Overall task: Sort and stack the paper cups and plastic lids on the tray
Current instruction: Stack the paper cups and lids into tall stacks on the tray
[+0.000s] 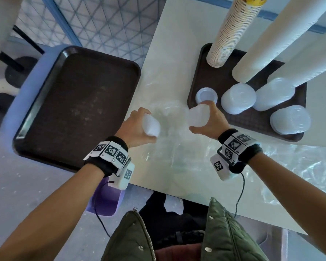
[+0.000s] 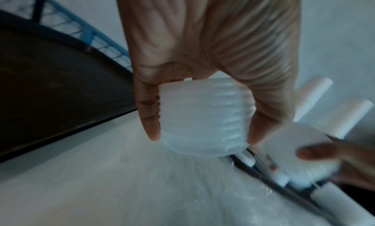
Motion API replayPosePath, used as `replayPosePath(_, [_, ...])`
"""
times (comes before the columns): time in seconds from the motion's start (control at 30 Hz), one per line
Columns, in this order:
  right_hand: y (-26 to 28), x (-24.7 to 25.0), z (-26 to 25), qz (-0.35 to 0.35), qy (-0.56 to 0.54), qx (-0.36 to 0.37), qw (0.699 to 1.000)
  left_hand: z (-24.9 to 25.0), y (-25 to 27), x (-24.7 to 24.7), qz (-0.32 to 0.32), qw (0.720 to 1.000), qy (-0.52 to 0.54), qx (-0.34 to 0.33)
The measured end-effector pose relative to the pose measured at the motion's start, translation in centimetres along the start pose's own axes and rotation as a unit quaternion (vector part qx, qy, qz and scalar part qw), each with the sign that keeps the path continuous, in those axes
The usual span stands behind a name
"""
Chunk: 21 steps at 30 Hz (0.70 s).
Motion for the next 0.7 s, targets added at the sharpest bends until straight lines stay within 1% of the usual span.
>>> replayPosePath(0.1, [-3.0,2.0,0.6,0.058,0.054,-0.016,0.997,1.3,-0.1,-1.0,-0.002,0.996,-0.071,-0.049])
replayPosePath(0.2, [-5.6,3.3,0.7,0.087,0.087,-0.029,0.992,1.6,-0.3,-1.9,-0.009,0.995,-0.076,-0.061])
replayPosePath(0.33, [-8.2,3.2,0.6,0.074,0.128,-0.057,0.987,1.8,-0.4,-2.5,-0.006,0.996,-0.072,-0.061])
replayPosePath(0.47, [-9.6,2.4,0.7,0.047,0.161,-0.09,0.982,1.8,-0.6,-2.3,0.003,0.996,-0.057,-0.064])
replayPosePath(0.7, [-10.5,2.1,1.0,0.052,0.136,-0.11,0.983,1.4,-0.9,-2.3,0.008,0.997,-0.049,-0.058])
Point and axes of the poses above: each hand's wrist, its own y-axis away from the middle knuckle, its own x-axis out of the back of the hand, z = x × y, the point moved 3 cm from there along -y, towards the middle knuckle, and after that the axes turned 1 degree about x, right-handed, at the moved point
